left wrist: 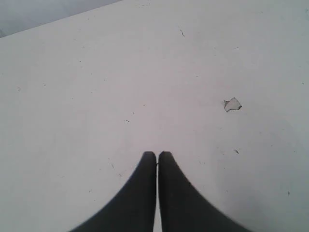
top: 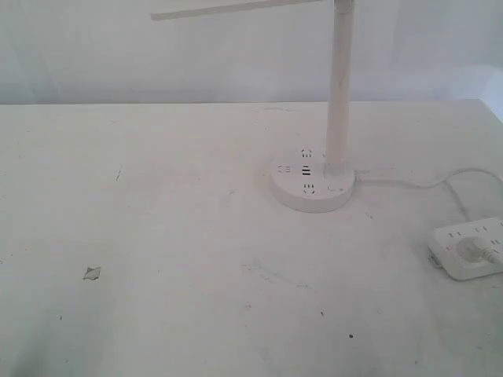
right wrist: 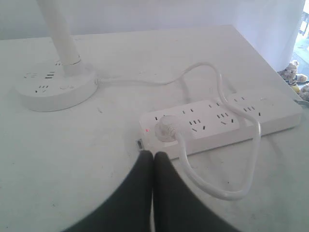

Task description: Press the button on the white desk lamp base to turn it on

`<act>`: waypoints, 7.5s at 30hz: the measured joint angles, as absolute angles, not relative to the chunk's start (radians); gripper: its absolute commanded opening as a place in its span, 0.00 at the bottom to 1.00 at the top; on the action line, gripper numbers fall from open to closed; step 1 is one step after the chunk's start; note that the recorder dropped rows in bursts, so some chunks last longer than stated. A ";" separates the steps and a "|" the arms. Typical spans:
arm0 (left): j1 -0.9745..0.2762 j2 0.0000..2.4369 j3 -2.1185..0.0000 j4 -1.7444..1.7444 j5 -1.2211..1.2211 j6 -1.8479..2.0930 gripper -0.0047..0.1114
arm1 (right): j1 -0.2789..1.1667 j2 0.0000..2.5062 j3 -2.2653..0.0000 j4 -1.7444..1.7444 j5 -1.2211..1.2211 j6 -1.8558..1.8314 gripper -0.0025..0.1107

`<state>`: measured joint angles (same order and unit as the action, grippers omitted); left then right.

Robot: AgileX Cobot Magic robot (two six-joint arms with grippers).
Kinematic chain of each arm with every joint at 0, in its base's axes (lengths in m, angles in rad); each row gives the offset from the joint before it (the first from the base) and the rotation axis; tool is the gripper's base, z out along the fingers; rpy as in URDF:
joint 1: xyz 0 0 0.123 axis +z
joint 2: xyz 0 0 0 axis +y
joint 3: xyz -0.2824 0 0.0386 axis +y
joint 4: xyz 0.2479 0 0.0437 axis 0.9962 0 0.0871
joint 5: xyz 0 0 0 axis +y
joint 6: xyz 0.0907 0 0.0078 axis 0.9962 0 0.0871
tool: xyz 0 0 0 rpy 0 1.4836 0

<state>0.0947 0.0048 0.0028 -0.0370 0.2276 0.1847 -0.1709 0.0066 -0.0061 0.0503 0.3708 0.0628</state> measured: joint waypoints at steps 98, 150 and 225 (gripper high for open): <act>0.095 0.005 0.003 -0.037 0.228 0.185 0.05 | -0.171 0.432 -0.416 -1.562 -1.029 1.533 0.02; 0.095 0.005 0.003 -0.037 0.228 0.185 0.05 | 0.183 0.893 -0.628 -1.744 -0.180 1.563 0.02; 0.095 0.005 0.003 -0.037 0.228 0.185 0.05 | 0.189 1.715 -0.903 -0.129 0.085 0.182 0.02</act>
<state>0.0947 0.0048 0.0028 -0.0370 0.2276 0.1847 0.1892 1.7149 -0.9031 -0.1295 0.0846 0.1816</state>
